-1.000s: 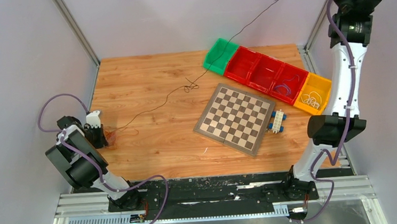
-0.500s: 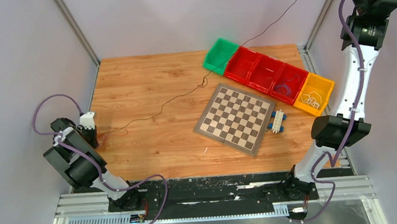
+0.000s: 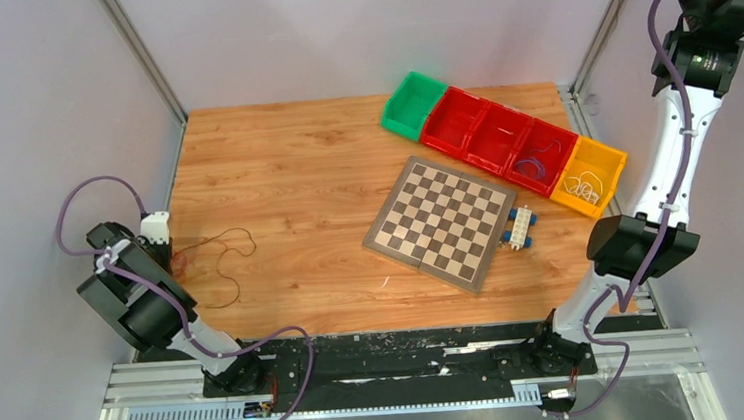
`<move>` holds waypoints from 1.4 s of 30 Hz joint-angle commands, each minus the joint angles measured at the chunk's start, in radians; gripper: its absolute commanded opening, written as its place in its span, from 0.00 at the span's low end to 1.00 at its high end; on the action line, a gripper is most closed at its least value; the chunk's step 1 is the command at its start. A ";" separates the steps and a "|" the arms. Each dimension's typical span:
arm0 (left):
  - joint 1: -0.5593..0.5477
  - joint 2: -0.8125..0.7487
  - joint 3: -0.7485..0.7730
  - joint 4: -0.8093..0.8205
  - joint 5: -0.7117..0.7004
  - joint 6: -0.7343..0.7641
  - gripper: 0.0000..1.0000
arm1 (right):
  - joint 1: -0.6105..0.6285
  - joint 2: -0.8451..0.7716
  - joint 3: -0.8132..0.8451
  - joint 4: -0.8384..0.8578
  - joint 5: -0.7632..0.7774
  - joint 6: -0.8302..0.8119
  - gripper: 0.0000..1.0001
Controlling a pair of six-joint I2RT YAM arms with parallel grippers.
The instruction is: Untangle the cables
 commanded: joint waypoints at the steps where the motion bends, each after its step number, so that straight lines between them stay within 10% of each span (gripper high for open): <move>1: 0.018 -0.016 0.016 -0.135 0.072 0.016 0.00 | 0.004 -0.039 -0.009 0.049 -0.064 0.041 0.00; 20: -0.428 -0.336 -0.010 -0.215 0.392 -0.248 0.00 | 0.056 -0.019 -0.061 0.047 -0.224 0.115 0.00; 42: -0.455 -0.300 -0.054 -0.174 0.374 -0.289 0.00 | 0.172 0.045 -0.200 0.027 -0.107 -0.199 0.00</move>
